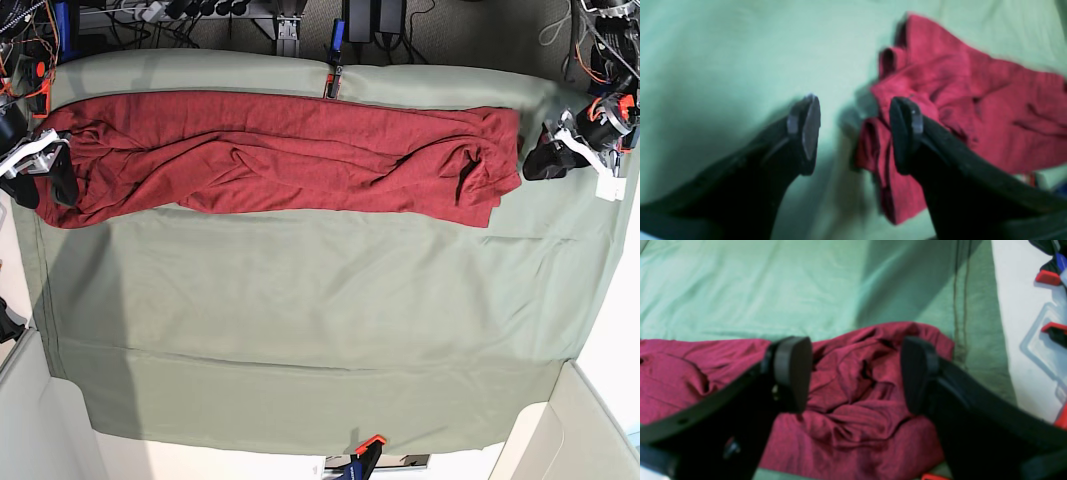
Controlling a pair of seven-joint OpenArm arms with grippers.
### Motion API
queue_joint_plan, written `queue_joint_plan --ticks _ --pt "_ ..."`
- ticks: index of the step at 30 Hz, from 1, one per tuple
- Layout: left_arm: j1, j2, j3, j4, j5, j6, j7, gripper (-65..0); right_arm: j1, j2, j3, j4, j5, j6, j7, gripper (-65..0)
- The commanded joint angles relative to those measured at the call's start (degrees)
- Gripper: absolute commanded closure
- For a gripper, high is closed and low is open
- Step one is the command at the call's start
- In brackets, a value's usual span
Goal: Fold the T-shirt properly
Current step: 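Grasp the shirt end with the left gripper and tuck it inward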
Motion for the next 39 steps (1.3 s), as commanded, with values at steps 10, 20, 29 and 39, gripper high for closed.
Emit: queue_joint_plan --ticks 10,20,29,39 --pt "-2.54 -1.55 -0.17 -10.84 -20.06 -0.52 9.66 -35.7 0.42 0.90 0.26 0.83 1.31 -0.02 1.51 -41.1" --pt "-3.45 -1.31 8.39 -10.84 -21.00 -0.52 9.62 -35.7 0.39 0.90 0.26 0.83 1.29 -0.02 1.46 -41.1" --pt "-4.31 -1.20 18.34 -10.51 -20.98 -0.52 10.78 -35.7 0.42 0.90 0.26 0.83 1.31 -0.02 1.11 -41.1" --pt "-4.33 -1.20 25.14 -9.60 -20.09 -0.52 11.93 -32.6 0.42 0.87 0.26 0.83 1.29 -0.02 1.14 -41.1"
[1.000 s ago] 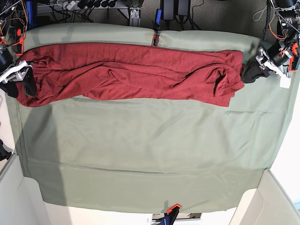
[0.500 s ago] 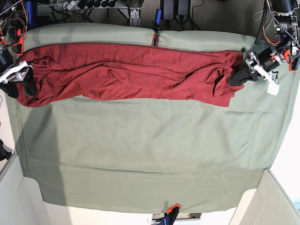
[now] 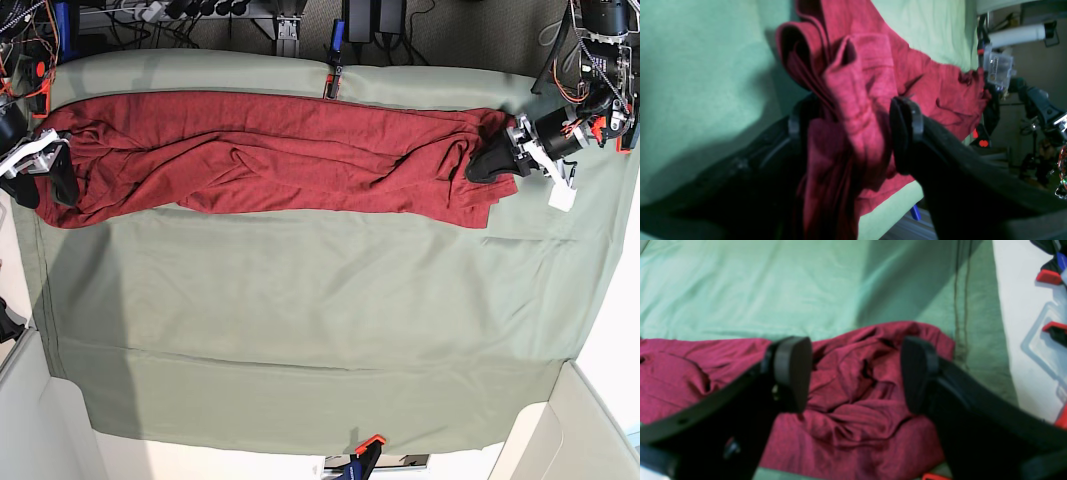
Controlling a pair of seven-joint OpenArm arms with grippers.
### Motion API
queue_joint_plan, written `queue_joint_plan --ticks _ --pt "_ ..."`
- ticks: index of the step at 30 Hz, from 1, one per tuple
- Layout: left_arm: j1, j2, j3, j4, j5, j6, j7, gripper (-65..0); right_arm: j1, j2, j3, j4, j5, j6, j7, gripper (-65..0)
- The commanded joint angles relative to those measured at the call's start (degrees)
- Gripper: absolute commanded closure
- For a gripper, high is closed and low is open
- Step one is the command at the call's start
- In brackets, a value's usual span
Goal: Fold the T-shirt properly
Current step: 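Grasp the shirt end with the left gripper and tuck it inward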
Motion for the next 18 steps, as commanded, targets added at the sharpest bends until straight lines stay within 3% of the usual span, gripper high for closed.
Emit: queue_joint_plan --ticks 1,6,7,12,18 --pt "0.66 1.31 1.79 0.63 1.42 0.77 4.15 -28.5 0.39 0.92 0.26 0.83 1.05 -0.02 1.33 -41.1" --pt "0.66 1.42 1.77 4.46 8.09 0.77 -0.61 -2.4 0.39 0.90 0.26 0.83 1.07 -0.02 1.36 -41.1" --pt "0.66 1.42 1.77 5.27 10.19 0.77 -1.88 0.0 0.39 0.90 0.26 0.83 1.05 -0.02 1.36 -41.1" --pt "0.70 1.40 1.77 10.29 19.43 0.77 -6.54 0.0 0.39 0.92 0.26 0.83 1.03 -0.02 1.55 -41.1" --pt "0.72 0.74 1.22 18.60 22.43 0.77 -6.54 0.0 0.39 0.92 0.26 0.83 0.87 -0.02 1.55 -41.1"
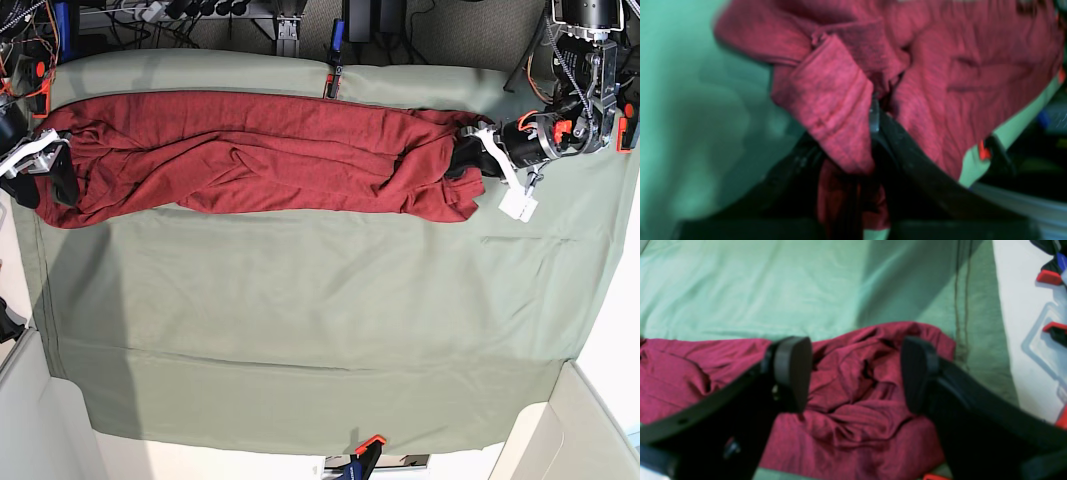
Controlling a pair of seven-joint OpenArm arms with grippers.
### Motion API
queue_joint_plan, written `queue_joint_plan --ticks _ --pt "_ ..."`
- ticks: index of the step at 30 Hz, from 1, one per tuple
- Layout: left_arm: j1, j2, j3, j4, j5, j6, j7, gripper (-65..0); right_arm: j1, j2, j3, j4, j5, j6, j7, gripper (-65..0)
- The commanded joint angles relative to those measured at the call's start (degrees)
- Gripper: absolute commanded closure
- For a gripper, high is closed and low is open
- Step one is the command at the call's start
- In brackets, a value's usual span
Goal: Fold the T-shirt properly
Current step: 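Grasp the shirt end with the left gripper and tuck it inward, then fold the shirt end over toward the right gripper with the left gripper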
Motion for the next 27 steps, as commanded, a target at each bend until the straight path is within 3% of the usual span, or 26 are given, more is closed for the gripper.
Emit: queue_joint_plan --ticks 1,6,9,13,21,23,27 --pt "-0.42 -1.05 -1.16 2.12 -0.13 -0.69 -0.52 0.0 0.42 0.92 0.26 0.83 0.90 -0.02 1.51 -41.1" --pt "-0.39 -1.03 -5.53 3.45 4.13 -0.69 -0.63 0.0 0.42 0.92 0.26 0.83 0.90 -0.02 1.49 -41.1" --pt "-0.42 -1.03 -8.48 3.43 10.71 -0.69 -2.91 0.0 0.44 0.92 0.26 0.83 0.92 0.00 1.77 -41.1" --pt "-0.44 -1.11 -11.74 3.23 23.74 -0.69 -10.73 0.0 0.42 0.92 0.26 0.83 0.92 -0.02 1.90 -41.1" --pt "-0.50 -7.91 -12.17 0.04 35.71 -0.48 -20.72 0.0 0.42 0.92 0.26 0.83 0.98 -0.02 1.90 -41.1" --pt "-0.68 -9.75 -12.17 -1.16 36.54 1.55 -20.92 0.0 0.42 0.92 0.26 0.83 1.09 -0.02 1.90 -41.1" --pt "-0.59 -11.63 -12.15 1.46 34.38 1.53 -15.26 0.0 0.42 0.90 0.20 0.83 1.95 -0.02 1.88 -41.1"
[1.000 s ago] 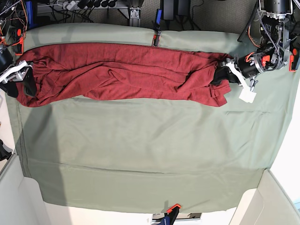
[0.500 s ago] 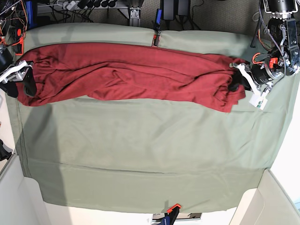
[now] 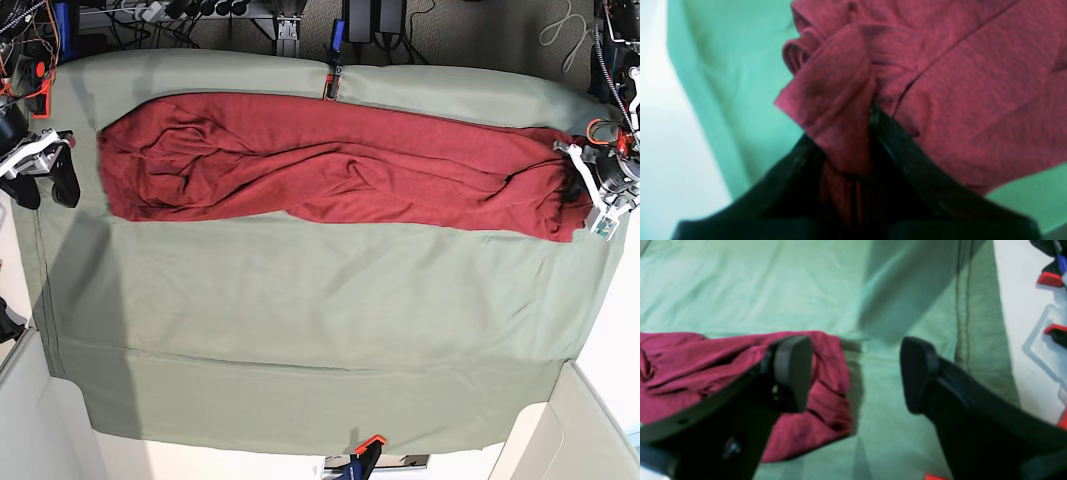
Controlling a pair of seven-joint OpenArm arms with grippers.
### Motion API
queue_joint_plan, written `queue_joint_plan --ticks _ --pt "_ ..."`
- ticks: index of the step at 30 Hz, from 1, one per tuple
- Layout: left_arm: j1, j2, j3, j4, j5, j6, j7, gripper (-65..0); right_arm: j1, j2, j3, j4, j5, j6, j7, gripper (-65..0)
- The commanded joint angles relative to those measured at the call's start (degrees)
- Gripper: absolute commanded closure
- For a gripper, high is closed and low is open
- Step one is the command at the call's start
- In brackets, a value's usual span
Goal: Fold the T-shirt properly
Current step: 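Fold the shirt end over toward the right gripper with the left gripper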
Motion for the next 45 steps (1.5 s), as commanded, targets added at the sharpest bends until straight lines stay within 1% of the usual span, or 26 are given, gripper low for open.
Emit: queue_joint_plan --ticks 1,2,4,6,7,8,10,12,16,18,23,25,26,28,29,30,33,35,40,42,45 --pt "-0.59 -1.25 -0.50 3.10 -2.36 -0.83 -0.37 0.0 0.42 0.90 0.24 0.83 1.25 -0.02 1.66 -41.1" --pt "-0.26 -1.22 -0.50 5.49 -4.61 -1.07 0.81 0.0 0.42 0.90 0.24 0.83 1.25 -0.02 1.66 -41.1" --pt "0.44 -0.48 -0.50 11.39 -11.13 -1.07 3.32 0.0 0.42 0.90 0.24 0.83 1.07 -0.02 1.64 -41.1" --pt "0.50 1.51 -0.04 18.16 -17.16 -1.22 6.10 0.0 0.42 0.90 0.24 0.83 1.14 -0.02 1.60 -41.1" --pt "0.48 2.82 0.44 21.55 -18.91 -2.22 6.40 0.0 0.42 0.87 0.24 0.83 1.29 -0.02 1.60 -41.1" --pt "0.50 4.02 1.33 24.46 -19.43 -2.22 6.43 0.0 0.42 0.76 0.24 0.83 1.31 -0.02 1.60 -41.1" --pt "0.50 5.66 4.17 27.43 -19.34 -2.22 6.43 0.0 0.44 0.42 0.24 0.83 1.29 -0.02 1.51 -41.1" --pt "0.48 6.71 8.24 27.34 -18.67 -2.22 6.38 0.0 0.39 0.09 0.26 0.83 1.01 -0.02 1.40 -41.1" --pt "0.09 9.22 16.04 25.20 -10.58 -2.22 6.36 0.0 0.31 0.13 0.26 0.83 0.66 -0.02 1.05 -41.1" --pt "-0.44 10.43 18.27 23.30 -8.87 -2.22 6.36 0.0 0.44 0.13 0.24 0.83 1.36 -0.02 1.09 -41.1" --pt "-0.44 11.78 21.55 20.37 -9.40 -2.22 6.36 0.0 0.39 0.11 0.24 0.83 1.51 -0.02 1.05 -41.1" --pt "-0.46 12.31 22.01 20.37 -11.50 -2.22 6.34 0.0 0.42 0.11 0.26 0.83 1.53 -0.02 1.07 -41.1" --pt "-0.46 12.68 22.01 20.37 -12.59 -2.22 6.32 -7.9 0.42 0.11 0.26 0.83 1.51 -0.02 1.07 -41.1" --pt "-0.46 13.31 22.01 20.37 -13.79 -2.22 6.29 -25.7 0.39 0.09 0.26 0.83 1.49 -0.02 1.01 -41.1" --pt "-0.42 13.51 22.01 20.37 -13.97 -2.22 6.32 -33.2 0.39 0.11 0.26 0.83 1.51 -0.02 0.83 -41.1" --pt "-0.42 13.57 22.08 20.37 -14.58 -2.22 6.32 -37.3 0.39 0.11 0.26 0.83 1.51 -0.02 0.79 -41.1" --pt "-0.44 13.46 22.10 20.41 -18.88 -2.22 6.38 -38.0 0.39 0.11 0.26 0.83 1.53 -0.02 0.83 -41.1" --pt "-0.44 13.46 22.10 20.50 -23.43 -2.22 6.54 -38.0 0.42 0.11 0.26 0.83 1.53 -0.02 0.85 -41.1" --pt "-0.46 13.46 21.57 21.38 -31.98 -2.22 9.03 -37.9 0.42 0.11 0.26 0.83 1.53 -0.02 0.85 -41.1" --pt "-0.46 13.46 20.63 22.62 -33.53 -2.22 9.09 -37.8 0.42 0.11 0.26 0.83 1.53 -0.02 0.85 -41.1" --pt "-0.46 13.46 17.86 23.85 -33.55 -2.22 9.07 -37.8 0.39 0.11 0.26 0.83 1.49 -0.02 0.83 -41.1"
